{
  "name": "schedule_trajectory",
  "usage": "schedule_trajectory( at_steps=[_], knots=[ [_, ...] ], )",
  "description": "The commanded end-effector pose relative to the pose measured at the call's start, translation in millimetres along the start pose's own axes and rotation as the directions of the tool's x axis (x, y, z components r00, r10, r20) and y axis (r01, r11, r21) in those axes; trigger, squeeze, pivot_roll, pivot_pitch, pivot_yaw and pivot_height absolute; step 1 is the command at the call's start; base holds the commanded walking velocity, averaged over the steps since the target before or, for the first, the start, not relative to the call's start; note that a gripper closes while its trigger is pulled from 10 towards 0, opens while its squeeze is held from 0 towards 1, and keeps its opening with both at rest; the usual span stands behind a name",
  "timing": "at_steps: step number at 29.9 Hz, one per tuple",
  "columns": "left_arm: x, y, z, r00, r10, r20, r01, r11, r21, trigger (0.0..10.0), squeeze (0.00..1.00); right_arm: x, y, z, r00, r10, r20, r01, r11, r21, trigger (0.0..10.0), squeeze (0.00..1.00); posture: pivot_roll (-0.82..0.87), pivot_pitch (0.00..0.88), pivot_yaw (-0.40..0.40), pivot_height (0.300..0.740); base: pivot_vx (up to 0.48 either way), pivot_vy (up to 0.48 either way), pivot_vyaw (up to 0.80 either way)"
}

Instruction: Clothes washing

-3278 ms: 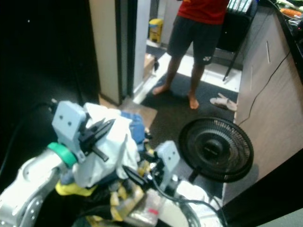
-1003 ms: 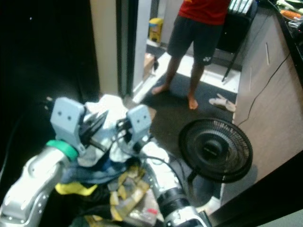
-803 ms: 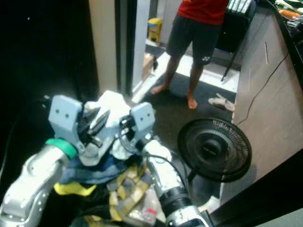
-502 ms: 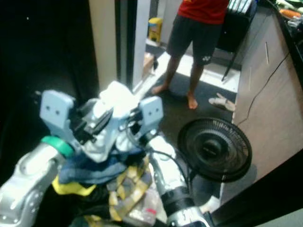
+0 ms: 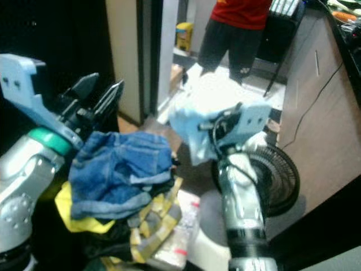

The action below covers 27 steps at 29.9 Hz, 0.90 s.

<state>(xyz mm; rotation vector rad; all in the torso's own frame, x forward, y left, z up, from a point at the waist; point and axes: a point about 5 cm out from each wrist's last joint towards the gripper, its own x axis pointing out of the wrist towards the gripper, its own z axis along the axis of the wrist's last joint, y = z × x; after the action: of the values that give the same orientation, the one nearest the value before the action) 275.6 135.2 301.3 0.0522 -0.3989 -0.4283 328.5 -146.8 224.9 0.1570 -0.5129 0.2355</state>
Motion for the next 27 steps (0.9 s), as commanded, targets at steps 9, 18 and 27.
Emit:
schedule_trajectory(
  at_steps=[9,18,27],
  knots=[
    [-8.4,8.6,-18.7,0.994,0.078,-0.083,-0.070,0.993,0.098,10.0,0.00,-10.8,29.5,1.9,0.995,0.095,-0.038,-0.095,0.995,0.002,10.0,0.00,0.07,0.087,0.018,0.740,0.000,0.000,0.00],
    [-2.8,13.2,-20.8,0.988,0.134,-0.074,-0.127,0.987,0.097,10.0,0.00,-4.7,35.9,-4.2,0.995,0.076,-0.068,-0.074,0.997,0.030,10.0,0.00,0.07,0.078,0.013,0.740,0.000,0.000,-0.27],
    [1.3,15.5,-16.1,0.990,0.136,-0.047,-0.130,0.985,0.110,10.0,0.00,1.1,37.6,-4.4,0.997,0.046,-0.068,-0.042,0.997,0.059,10.0,0.00,0.08,0.070,0.018,0.740,0.000,0.000,-0.80]
  ],
)
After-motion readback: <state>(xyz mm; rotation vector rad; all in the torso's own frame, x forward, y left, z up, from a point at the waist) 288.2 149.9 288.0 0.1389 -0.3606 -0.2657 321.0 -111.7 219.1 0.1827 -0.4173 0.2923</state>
